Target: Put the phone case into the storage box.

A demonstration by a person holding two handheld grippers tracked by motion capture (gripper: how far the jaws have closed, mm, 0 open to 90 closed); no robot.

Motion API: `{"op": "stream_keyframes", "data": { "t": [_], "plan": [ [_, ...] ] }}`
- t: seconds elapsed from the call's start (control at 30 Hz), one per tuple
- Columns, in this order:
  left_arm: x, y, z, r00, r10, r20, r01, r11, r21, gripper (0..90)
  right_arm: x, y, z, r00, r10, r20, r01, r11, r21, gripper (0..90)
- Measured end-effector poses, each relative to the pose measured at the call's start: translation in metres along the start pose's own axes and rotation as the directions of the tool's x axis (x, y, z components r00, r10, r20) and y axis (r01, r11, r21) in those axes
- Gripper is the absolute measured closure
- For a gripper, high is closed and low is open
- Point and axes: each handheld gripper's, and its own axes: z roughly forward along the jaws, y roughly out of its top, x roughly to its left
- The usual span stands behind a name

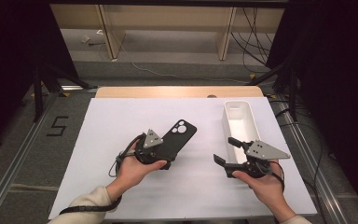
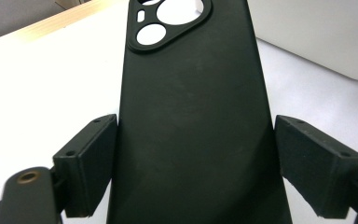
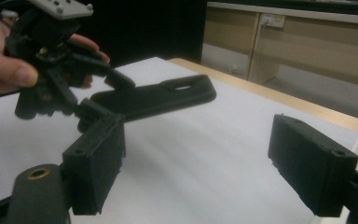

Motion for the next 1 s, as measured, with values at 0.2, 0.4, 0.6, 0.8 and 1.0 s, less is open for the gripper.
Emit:
{"op": "stream_keyframes", "data": {
  "t": [0.2, 0.4, 0.6, 0.8, 1.0],
  "plan": [
    [-0.001, -0.001, -0.010, 0.9999, 0.013, -0.001, -0.013, 0.9997, -0.019, 16.0, 0.002, 0.020, 0.024, 1.0000, -0.007, 0.000, 0.007, 1.000, 0.000, 19.1],
    [-0.003, -0.006, -0.018, 0.9998, 0.018, 0.006, -0.018, 0.9995, -0.026, 16.0, 0.003, 0.031, 0.048, 1.0000, 0.003, 0.005, -0.004, 1.000, 0.013, 16.1],
    [-0.007, -0.006, -0.020, 0.9996, 0.027, 0.012, -0.026, 0.9988, -0.041, 15.9, 0.000, 0.037, 0.064, 0.9998, 0.010, 0.016, -0.011, 0.999, 0.030, 14.0],
    [-0.015, -0.006, -0.017, 0.9986, 0.041, 0.033, -0.040, 0.9986, -0.035, 16.0, -0.008, 0.039, 0.075, 0.9985, 0.033, 0.043, -0.035, 0.998, 0.058, 13.8],
    [-0.019, -0.005, -0.017, 0.9977, 0.055, 0.040, -0.054, 0.9976, -0.043, 16.0, -0.015, 0.040, 0.084, 0.9959, 0.072, 0.054, -0.076, 0.995, 0.071, 14.0]
  ]
}}
